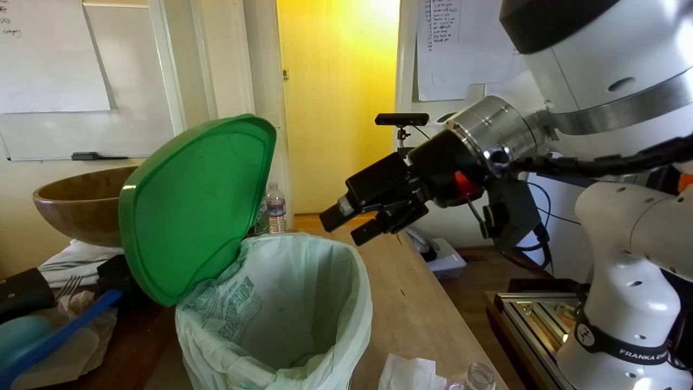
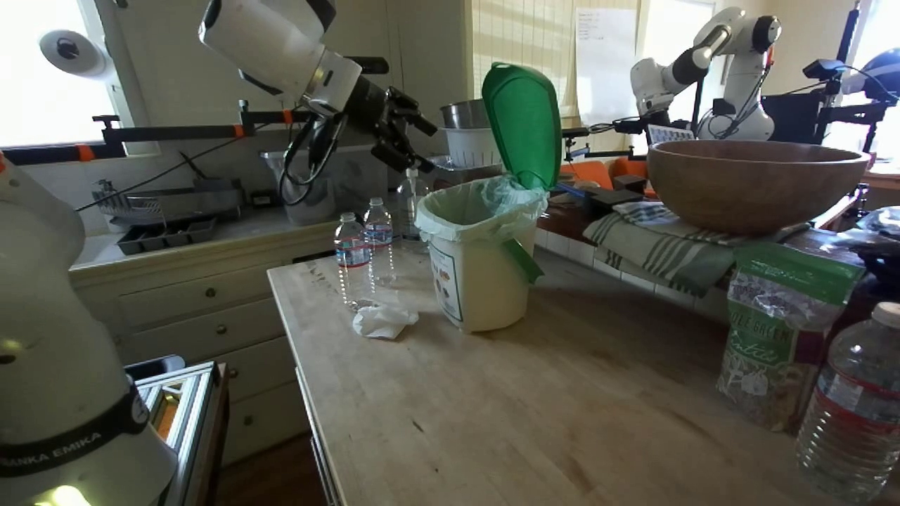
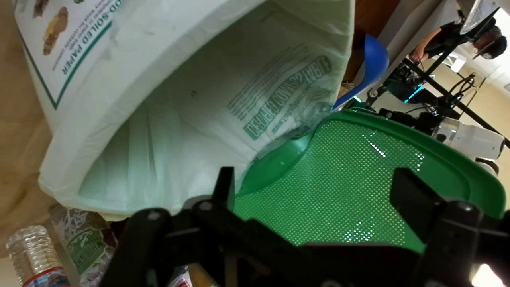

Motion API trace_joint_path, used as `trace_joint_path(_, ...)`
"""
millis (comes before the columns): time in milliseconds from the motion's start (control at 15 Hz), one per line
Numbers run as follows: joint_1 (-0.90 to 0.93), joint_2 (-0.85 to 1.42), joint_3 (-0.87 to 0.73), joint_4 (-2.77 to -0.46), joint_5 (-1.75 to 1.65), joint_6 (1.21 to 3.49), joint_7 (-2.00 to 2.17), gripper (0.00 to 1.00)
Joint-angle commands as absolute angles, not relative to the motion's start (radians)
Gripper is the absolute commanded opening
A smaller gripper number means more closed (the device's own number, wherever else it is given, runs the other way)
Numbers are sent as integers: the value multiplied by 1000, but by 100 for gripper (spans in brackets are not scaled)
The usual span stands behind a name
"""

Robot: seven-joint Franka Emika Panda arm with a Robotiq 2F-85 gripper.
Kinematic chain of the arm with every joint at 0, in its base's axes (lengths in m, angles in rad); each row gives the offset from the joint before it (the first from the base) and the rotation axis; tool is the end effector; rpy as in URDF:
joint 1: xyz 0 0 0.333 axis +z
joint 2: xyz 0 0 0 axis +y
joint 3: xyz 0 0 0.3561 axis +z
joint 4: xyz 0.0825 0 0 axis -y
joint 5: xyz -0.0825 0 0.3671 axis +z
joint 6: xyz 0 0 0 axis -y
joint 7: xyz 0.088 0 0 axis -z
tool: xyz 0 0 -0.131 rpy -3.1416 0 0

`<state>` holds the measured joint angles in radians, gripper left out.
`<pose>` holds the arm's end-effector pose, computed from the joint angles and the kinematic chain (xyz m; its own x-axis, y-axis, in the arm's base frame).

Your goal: Open the white and green bin.

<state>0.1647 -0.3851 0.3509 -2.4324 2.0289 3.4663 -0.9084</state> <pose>0.3690 0.0955 0.5109 0.4155 -0.6862 0.5970 -0.3398 -0.7260 -0.5979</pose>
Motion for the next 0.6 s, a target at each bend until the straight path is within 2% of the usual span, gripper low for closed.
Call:
trace_joint_path(0,342,-391,204,-2413,2158,3561,-1062,100)
trace_joint_path(267,552,-427,15,-2358,2346,3698,-1320,100)
trace_joint_path(533,668,-475,-101,-2278,2425,3856,-1528,100)
